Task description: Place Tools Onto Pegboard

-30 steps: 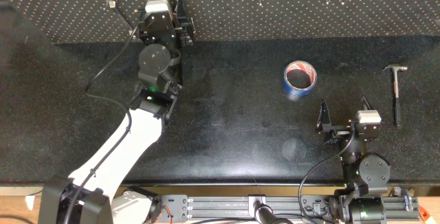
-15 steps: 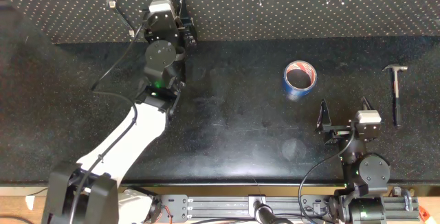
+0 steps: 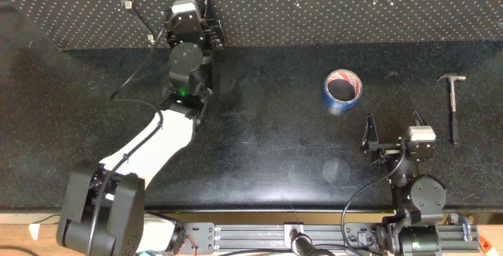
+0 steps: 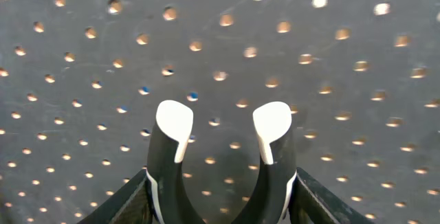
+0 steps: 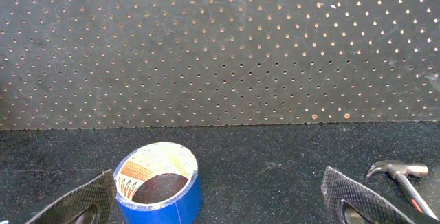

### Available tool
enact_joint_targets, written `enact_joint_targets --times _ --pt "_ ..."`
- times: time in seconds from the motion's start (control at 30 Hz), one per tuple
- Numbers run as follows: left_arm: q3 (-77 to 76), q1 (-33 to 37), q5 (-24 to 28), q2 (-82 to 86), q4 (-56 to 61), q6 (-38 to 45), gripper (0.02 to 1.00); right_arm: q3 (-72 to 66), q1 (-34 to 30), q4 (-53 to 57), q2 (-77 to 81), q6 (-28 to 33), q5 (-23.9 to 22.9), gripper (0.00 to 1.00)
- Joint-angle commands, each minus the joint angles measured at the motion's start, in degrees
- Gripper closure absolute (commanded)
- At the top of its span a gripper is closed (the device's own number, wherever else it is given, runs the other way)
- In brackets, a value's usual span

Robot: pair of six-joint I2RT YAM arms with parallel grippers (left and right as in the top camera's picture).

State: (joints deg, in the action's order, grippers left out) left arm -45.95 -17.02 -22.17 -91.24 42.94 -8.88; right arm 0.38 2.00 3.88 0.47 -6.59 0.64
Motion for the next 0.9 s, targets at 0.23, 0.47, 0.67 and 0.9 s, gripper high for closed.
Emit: enact_joint_targets --times 0.23,0.47,0.67,0.9 --pt "-0.8 0.6 4.0 -1.2 1.5 -0.3 0.989 -0.2 0.2 0.3 -0.3 0.4 -0.7 0.025" --pt "-0.8 0.6 4.0 -1.3 1.4 -0.3 0.989 -0.2 0.2 0.3 -0.3 0.4 -0.6 0.025" --pt "-0.8 0.6 4.0 -2.9 1.4 -0.3 0.989 -0.2 0.2 0.3 -0.3 0.4 -0.7 0.025" --pt "-0.8 0.6 4.0 -2.9 1.4 -0.3 0.840 -0.2 0.2 0.3 -0.3 0.4 -0.7 0.025"
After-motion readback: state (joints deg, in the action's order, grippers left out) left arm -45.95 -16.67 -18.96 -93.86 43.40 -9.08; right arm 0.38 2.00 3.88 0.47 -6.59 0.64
